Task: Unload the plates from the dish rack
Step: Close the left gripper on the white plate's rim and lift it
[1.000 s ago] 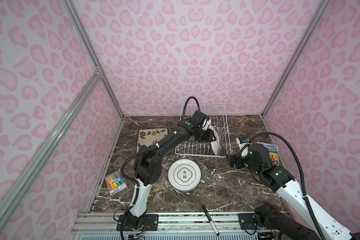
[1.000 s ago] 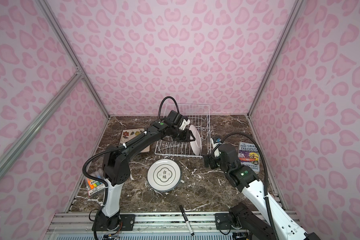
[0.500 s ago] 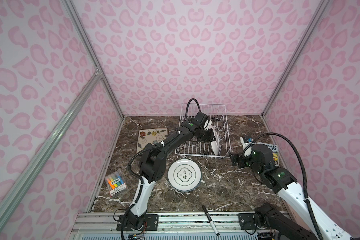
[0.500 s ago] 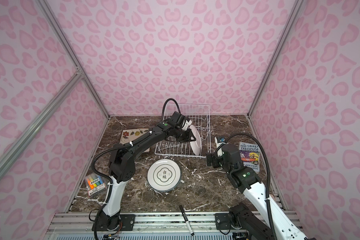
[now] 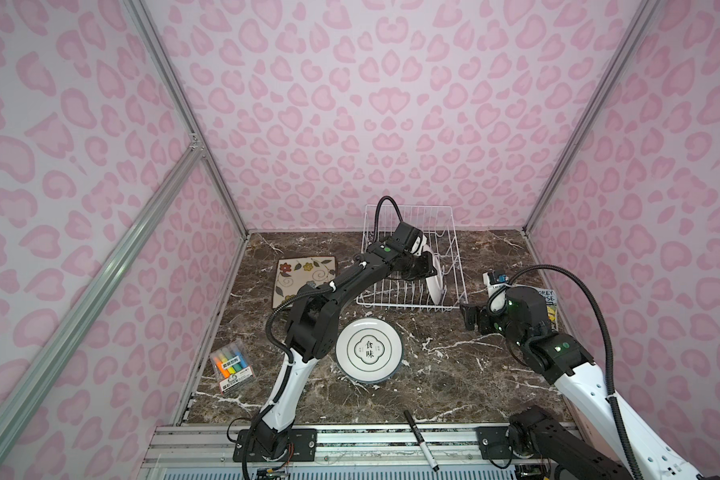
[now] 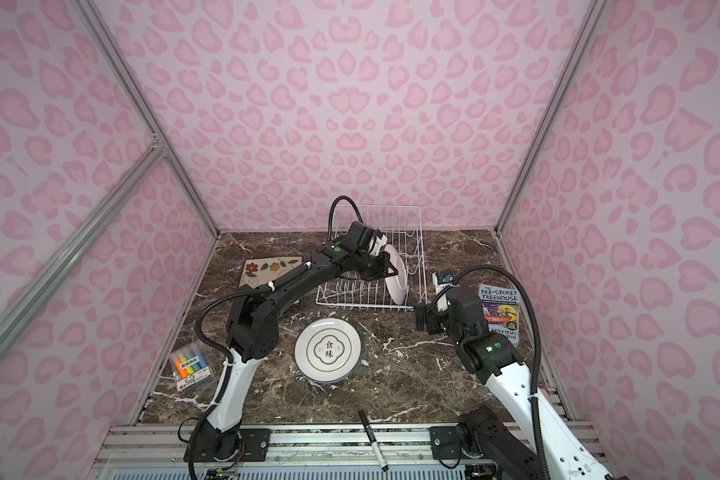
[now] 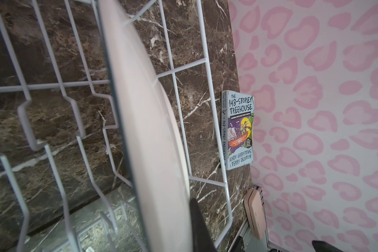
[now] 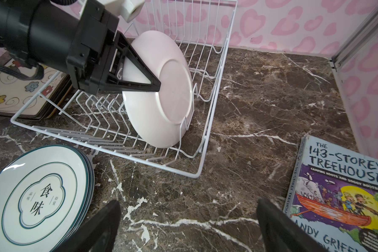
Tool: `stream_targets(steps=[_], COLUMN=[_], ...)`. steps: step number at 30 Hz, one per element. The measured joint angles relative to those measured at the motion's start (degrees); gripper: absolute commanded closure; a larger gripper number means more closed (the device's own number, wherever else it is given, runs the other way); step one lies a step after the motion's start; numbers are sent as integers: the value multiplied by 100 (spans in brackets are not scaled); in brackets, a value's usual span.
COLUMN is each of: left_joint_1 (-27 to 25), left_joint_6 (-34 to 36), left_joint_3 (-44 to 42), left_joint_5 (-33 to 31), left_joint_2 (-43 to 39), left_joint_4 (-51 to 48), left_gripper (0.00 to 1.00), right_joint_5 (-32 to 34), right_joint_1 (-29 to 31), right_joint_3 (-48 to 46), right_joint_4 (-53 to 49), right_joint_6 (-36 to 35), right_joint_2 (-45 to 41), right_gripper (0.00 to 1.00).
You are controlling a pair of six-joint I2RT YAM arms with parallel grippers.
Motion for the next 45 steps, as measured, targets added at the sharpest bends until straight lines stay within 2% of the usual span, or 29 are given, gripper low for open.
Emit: stream_targets(steps=[12, 25, 38, 45], left_joint_1=[-7, -11, -11, -11], left_joint_6=[-243, -195, -61, 59], left_joint_3=[229, 181, 22, 229], left_joint_5=[-116, -98, -94, -81], left_joint_2=[120, 94, -334, -962], left_joint_4=[4, -31, -201, -518], left_gripper=[96, 96, 96, 96], right_joint_5=[-127, -214, -212, -129], right_joint_1=[-164, -195, -195, -195], right_joint_3=[-98, -101, -103, -103], right_joint_4=[39, 254, 293, 297], right_joint_6=[0, -4, -4, -2], right_joint_2=[4, -26, -92, -120], right_gripper=[1, 1, 2, 1])
